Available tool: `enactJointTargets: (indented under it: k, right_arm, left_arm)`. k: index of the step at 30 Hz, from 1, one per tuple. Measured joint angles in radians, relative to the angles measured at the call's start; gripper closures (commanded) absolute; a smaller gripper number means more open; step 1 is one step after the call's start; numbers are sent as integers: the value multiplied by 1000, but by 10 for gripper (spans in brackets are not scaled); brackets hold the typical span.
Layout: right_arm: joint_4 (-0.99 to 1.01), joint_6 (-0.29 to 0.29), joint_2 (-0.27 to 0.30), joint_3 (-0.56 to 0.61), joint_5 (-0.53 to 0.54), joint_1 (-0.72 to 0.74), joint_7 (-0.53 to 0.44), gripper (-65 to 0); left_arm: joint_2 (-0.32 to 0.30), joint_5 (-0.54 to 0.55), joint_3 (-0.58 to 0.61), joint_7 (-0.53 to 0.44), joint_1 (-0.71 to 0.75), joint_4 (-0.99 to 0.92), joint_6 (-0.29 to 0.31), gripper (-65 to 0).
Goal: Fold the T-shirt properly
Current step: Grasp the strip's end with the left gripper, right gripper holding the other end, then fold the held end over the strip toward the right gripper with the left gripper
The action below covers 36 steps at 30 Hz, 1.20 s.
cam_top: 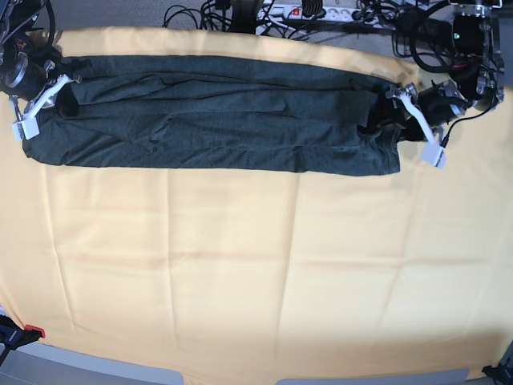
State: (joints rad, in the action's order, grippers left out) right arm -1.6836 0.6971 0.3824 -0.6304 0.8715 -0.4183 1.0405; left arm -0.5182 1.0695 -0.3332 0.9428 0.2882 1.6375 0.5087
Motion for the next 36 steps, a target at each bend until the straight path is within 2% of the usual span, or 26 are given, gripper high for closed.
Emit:
enactJointTargets:
  k: [5,14,20,24,26,27,30,32,36]
  right_arm:
    - [0,0,0,0,0,0,0,0]
    - [0,0,0,0,0,0,0,0]
    - [0,0,0,0,0,0,3,0]
    - [0,0,0,0,22,0,12,0]
    - [0,0,0,0,26,0,11,0]
    - [0,0,0,0,26,0,11,0]
    - [0,0,0,0,26,0,16,0]
    - [0,0,0,0,26,0,18,0]
    - [0,0,0,0,26,0,18,0]
  left_arm:
    - [-26,24,0,38,0,0,1,-379]
    - [-61,147,0,158,12,0,50,-379]
    - [-60,151,0,157,13,0,53,-377]
    - [-61,154,43,130,11,0,53,-369]
    - [-57,127,63,103,10,0,54,-306]
    - [-48,91,64,84,6,0,53,-242]
    - [-32,-10,64,9,0,2,-50,-4]
    - [-33,-27,64,-4,0,2,-79,0]
    - [-32,-15,62,0,-3,3,-80,0]
